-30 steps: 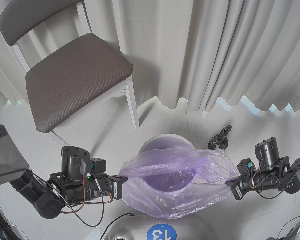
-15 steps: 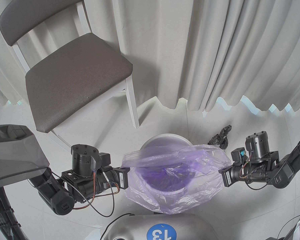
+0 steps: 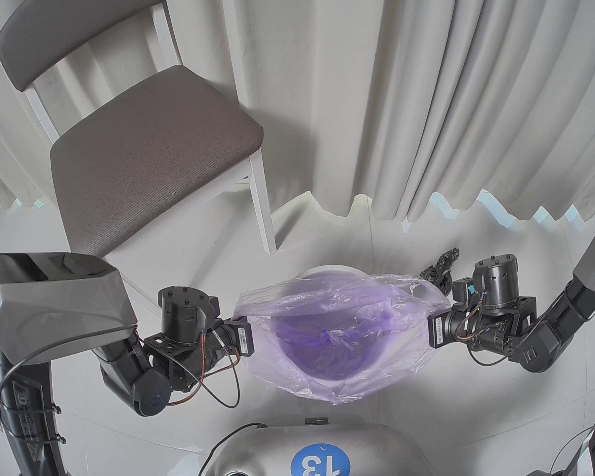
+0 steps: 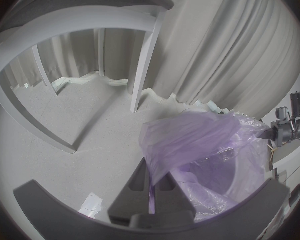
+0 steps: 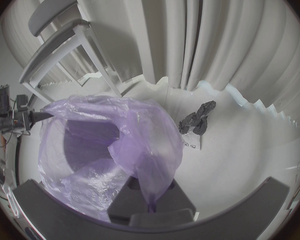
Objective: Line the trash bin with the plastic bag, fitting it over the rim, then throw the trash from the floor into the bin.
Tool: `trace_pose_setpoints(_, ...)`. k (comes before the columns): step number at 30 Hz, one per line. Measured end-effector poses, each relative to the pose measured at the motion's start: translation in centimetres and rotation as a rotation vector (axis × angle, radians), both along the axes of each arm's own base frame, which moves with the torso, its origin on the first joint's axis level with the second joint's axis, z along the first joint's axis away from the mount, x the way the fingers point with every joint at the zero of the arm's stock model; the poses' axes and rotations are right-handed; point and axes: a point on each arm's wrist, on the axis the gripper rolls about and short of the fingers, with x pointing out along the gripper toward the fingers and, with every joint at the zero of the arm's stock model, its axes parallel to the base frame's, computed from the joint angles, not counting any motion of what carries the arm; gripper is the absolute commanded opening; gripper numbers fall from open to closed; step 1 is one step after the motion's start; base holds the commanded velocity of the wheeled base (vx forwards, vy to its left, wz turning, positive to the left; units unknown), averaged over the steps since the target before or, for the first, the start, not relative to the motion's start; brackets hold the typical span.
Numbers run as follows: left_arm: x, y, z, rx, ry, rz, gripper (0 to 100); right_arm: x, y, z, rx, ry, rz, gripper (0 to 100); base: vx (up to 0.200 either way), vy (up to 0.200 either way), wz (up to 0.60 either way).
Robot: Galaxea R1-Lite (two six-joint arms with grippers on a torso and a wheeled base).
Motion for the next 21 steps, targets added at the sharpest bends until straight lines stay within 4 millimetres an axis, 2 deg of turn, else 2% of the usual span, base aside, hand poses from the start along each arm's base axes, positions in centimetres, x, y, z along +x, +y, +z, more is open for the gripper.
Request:
trace_pose_setpoints(5,0.2,0.9,-0.2,0.013,0.005,0.005,0,-0.9,-0.2,-0.1,-0.037,0.000,0.034,0,0.000,0.000,0.00)
trace_pose_setpoints(10,-0.3,1.0,0.4,-0.001,0.007,-0.023,0,-2.6,0.3,0.7,-0.053,-0.012,0.089,0,0.000,0.000,0.00)
trace_pose_setpoints(16,-1.9,-0.7,1.9,-0.037,-0.041,-0.089,0,-5.2,2.3,1.1,-0.072,-0.020,0.200,0,0.000,0.000,0.00)
trace_pose_setpoints(21,-2.7,-1.8,2.5,-0.057,-0.081,-0.119,0,-5.5,3.3,0.6,-0.061,-0.044,0.234,0,0.000,0.000,0.00)
